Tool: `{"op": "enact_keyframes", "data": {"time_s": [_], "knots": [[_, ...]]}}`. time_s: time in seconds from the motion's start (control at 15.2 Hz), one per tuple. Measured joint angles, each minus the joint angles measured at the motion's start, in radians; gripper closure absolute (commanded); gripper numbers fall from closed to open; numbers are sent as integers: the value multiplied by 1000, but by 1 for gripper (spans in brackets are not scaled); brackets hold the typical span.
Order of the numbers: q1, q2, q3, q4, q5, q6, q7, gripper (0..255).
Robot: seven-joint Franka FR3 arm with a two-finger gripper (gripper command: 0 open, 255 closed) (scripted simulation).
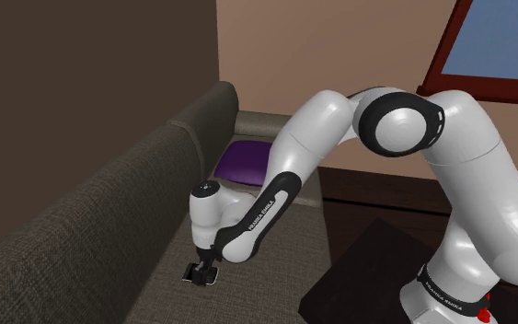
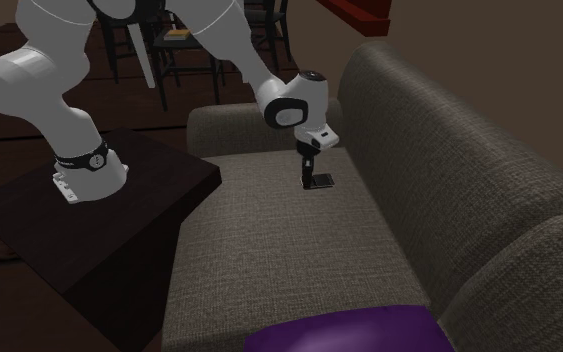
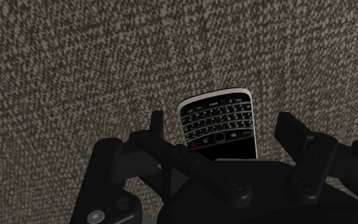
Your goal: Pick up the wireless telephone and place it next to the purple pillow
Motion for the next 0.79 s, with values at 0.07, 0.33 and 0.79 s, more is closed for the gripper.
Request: {"op": "enact_keyframes", "data": {"time_s": [0.07, 0.33, 0.79], "knots": [[3, 12, -3, 8, -2, 5, 1, 0], [10, 44, -11, 21, -8, 24, 6, 0], [11, 47, -11, 22, -9, 25, 7, 255]]}}
